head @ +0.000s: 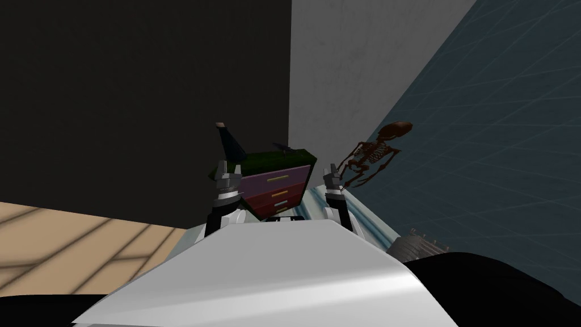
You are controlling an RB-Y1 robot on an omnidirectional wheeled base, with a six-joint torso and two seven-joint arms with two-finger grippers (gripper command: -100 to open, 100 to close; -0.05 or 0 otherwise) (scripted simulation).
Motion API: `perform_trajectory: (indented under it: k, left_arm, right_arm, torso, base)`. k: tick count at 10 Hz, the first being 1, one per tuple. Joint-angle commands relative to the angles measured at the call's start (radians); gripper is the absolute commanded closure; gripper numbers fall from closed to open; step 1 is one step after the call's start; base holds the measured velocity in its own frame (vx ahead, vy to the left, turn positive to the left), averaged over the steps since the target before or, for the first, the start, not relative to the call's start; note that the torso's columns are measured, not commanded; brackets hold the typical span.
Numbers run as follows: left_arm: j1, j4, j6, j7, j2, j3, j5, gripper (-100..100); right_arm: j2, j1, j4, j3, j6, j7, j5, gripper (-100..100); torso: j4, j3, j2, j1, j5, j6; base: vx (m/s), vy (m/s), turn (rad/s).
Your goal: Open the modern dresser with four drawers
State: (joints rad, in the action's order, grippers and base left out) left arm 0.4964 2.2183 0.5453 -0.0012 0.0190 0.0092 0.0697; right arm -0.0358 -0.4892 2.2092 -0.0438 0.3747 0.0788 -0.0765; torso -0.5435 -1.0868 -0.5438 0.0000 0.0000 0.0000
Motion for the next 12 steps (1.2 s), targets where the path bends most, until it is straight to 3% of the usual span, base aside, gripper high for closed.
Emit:
perform_trajectory:
  k: [1,2,4,7,12]
  left_arm:
    - [-0.002,0.003,0.002,0.0,0.0,0.0,0.0,0]
    - [-0.004,0.009,-0.018,-0.001,0.045,0.003,0.002,-100]
    - [-0.004,0.013,-0.046,-0.002,0.077,0.006,0.005,-100]
    - [-0.004,0.02,-0.1,-0.004,0.109,0.011,0.01,-100]
    - [-0.004,0.029,-0.195,-0.008,0.123,0.02,0.02,-100]
  right_arm:
    - [0.0,0.0,0.0,0.0,0.0,0.0,0.0,0]
    - [0.0,0.0,0.0,0.0,0.0,0.0,0.0,0]
    - [0.0,0.0,-0.001,0.0,0.0,0.0,0.0,0]
    - [0.0,0.0,-0.001,0.0,0.0,0.0,0.0,0]
    - [0.0,0.0,-0.001,0.0,0.0,0.0,0.0,0]
  torso:
    - [-0.072,-0.148,-0.073,0.001,0.001,0.0]
    - [-0.145,-0.296,-0.145,0.002,0.002,0.0]
    - [-0.184,-0.388,-0.182,0.002,0.003,0.003]
    - [-0.19,-0.395,-0.185,0.0,0.001,0.003]
    - [-0.185,-0.395,-0.183,-0.003,0.003,0.006]
  base:
    - [0.0,0.0,0.0]
    - [-0.001,-0.026,0.027]
    - [-0.021,-0.055,0.03]
    - [0.003,-0.052,0.035]
    - [-0.003,-0.055,0.031]
